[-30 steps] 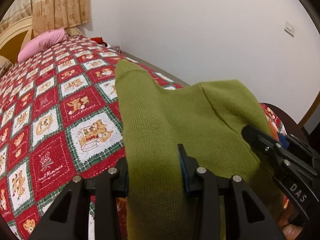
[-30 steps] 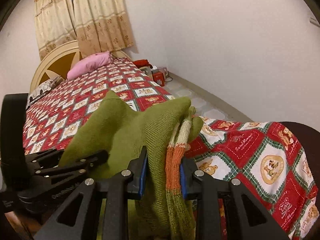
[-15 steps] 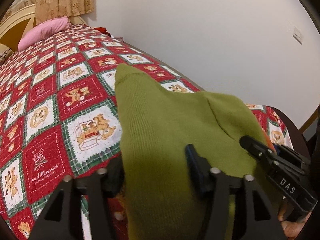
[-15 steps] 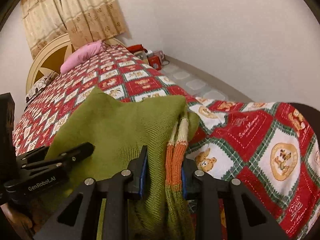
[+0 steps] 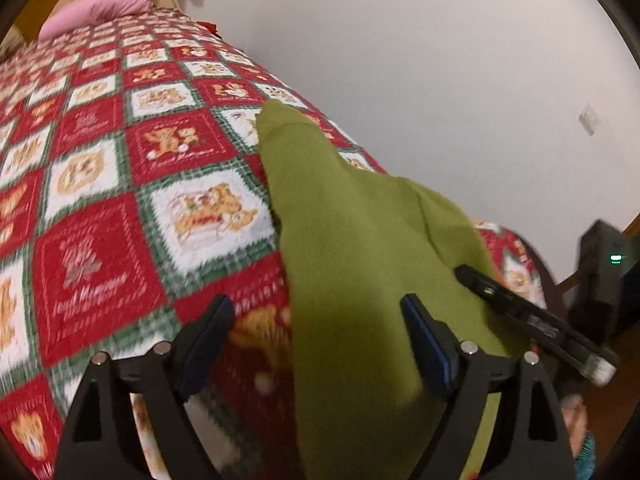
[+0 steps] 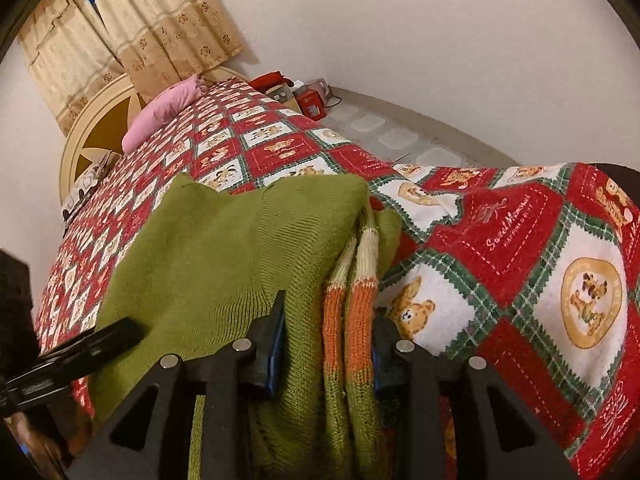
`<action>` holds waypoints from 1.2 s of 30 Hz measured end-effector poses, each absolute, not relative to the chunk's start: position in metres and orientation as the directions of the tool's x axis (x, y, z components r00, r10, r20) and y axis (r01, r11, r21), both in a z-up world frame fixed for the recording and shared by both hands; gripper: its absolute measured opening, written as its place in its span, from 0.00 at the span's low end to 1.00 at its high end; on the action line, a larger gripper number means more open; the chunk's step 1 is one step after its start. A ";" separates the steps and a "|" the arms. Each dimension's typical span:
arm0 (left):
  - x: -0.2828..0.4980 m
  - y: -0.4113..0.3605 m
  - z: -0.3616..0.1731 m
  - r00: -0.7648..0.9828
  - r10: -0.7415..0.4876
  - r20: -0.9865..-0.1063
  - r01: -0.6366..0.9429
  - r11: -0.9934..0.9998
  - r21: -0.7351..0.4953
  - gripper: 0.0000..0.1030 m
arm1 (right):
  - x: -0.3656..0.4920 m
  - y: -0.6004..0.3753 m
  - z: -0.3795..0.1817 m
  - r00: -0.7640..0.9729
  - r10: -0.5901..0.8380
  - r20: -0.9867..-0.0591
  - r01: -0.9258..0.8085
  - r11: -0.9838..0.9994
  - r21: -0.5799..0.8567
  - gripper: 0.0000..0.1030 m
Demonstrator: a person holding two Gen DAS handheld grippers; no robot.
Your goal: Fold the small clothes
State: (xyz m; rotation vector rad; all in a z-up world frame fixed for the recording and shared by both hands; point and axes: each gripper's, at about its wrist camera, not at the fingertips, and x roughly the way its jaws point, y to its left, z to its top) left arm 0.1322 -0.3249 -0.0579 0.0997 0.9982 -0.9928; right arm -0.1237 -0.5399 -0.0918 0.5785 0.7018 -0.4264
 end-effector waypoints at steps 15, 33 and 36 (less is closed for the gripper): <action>0.137 -0.309 -0.064 0.253 -0.621 -0.742 0.717 0.635 -0.288 1.00 | -0.197 -0.512 -0.062 0.763 -0.156 -0.627 0.479 0.789 0.386 0.41; 0.123 -0.298 -0.073 0.345 -0.558 -0.755 0.766 0.632 -0.118 1.00 | -0.228 -0.461 -0.088 0.714 -0.171 -0.679 0.484 0.822 0.302 0.17; 0.124 -0.296 -0.073 0.367 -0.549 -0.751 0.759 0.643 -0.100 1.00 | -0.233 -0.452 -0.087 0.711 -0.197 -0.675 0.485 0.832 0.268 0.15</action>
